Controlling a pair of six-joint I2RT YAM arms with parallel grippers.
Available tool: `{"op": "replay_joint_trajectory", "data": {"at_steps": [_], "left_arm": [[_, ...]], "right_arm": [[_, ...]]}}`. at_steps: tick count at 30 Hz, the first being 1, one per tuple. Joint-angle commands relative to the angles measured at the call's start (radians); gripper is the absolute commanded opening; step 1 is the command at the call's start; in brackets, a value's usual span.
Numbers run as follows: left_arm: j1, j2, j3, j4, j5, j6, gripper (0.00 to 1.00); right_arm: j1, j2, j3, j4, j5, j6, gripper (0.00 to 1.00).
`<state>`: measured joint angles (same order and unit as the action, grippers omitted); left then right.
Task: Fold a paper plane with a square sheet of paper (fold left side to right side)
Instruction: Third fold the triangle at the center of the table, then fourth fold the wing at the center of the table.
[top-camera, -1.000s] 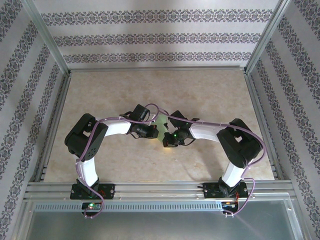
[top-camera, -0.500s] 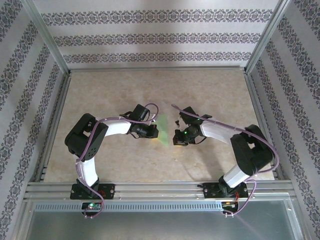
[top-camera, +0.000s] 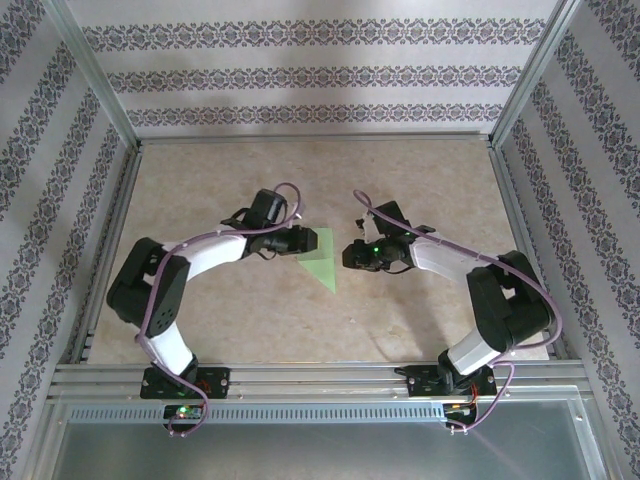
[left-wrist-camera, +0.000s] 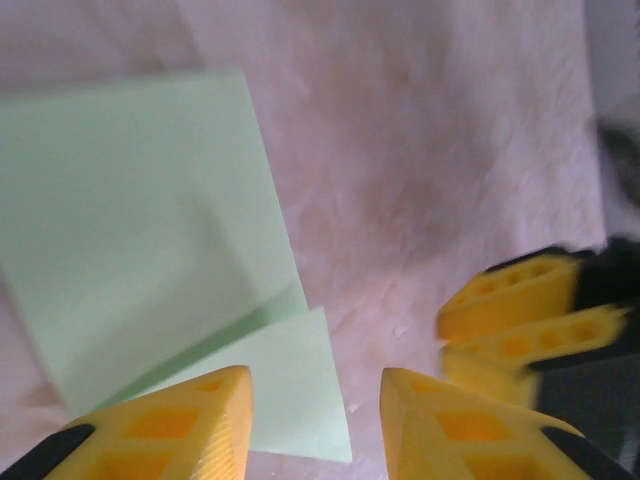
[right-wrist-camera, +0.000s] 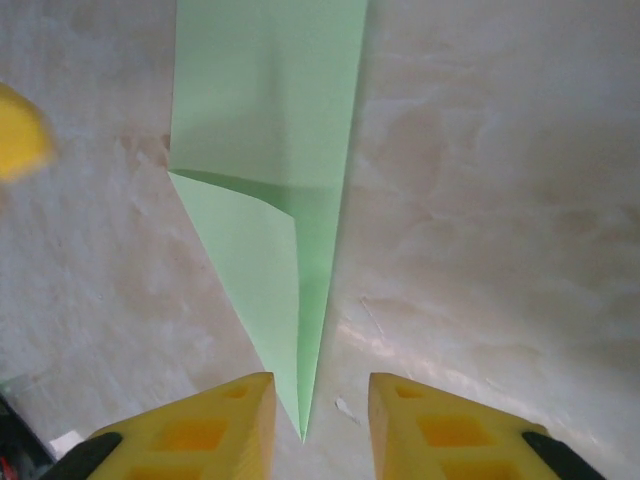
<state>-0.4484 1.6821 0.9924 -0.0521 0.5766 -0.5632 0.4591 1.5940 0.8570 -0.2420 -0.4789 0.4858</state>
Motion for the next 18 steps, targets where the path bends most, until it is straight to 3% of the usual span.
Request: {"op": "replay_joint_trajectory", "data": {"at_steps": [1, 6, 16, 18], "left_arm": [[0.064, -0.058, -0.067, 0.004, -0.037, -0.027, 0.41], [0.120, -0.090, -0.147, 0.015, -0.035, -0.066, 0.41], [0.122, -0.065, -0.173, 0.045, -0.024, -0.099, 0.41], [0.123, -0.056, -0.167, 0.046, -0.017, -0.101, 0.41]], "right_arm": [[0.039, 0.058, 0.049, 0.083, 0.004, -0.038, 0.34], [0.062, 0.162, 0.119, 0.112, 0.004, -0.047, 0.35], [0.072, 0.243, 0.172, 0.089, -0.006, -0.061, 0.35], [0.073, 0.242, 0.167, 0.088, -0.015, -0.062, 0.27]]}}
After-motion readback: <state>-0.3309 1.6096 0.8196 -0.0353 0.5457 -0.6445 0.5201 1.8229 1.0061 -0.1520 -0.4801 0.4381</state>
